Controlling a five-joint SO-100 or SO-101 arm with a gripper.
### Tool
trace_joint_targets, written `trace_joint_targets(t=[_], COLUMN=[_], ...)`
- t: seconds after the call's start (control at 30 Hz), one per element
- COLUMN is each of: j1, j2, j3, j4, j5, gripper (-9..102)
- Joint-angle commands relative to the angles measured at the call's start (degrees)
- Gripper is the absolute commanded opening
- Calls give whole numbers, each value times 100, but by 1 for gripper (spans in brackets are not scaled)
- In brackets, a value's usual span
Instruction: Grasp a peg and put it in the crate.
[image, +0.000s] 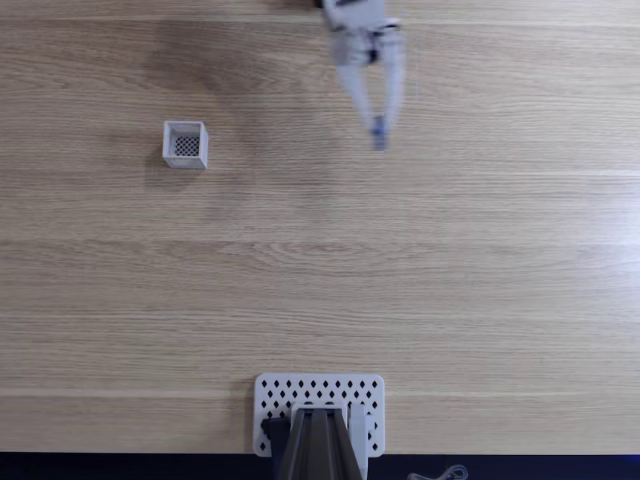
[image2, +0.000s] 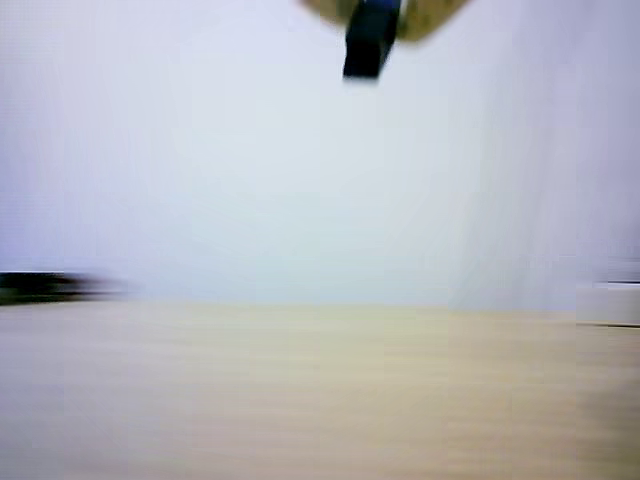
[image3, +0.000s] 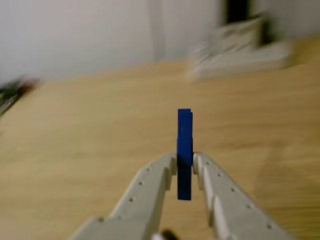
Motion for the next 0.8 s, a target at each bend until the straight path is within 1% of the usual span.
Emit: trace_joint_targets(t=[0.0, 0.1, 0.4, 0.57, 0.77], j1=[1178, 1740, 3182, 3577, 3630], j2=[290, -26, -1784, -2505, -3067], j3=[-18, -35, -316, -527, -888], j4=[-800, -1125, -2347, -2812, -2918], j5=[-88, -79, 0, 0, 0], gripper=[0, 0, 0, 0, 0])
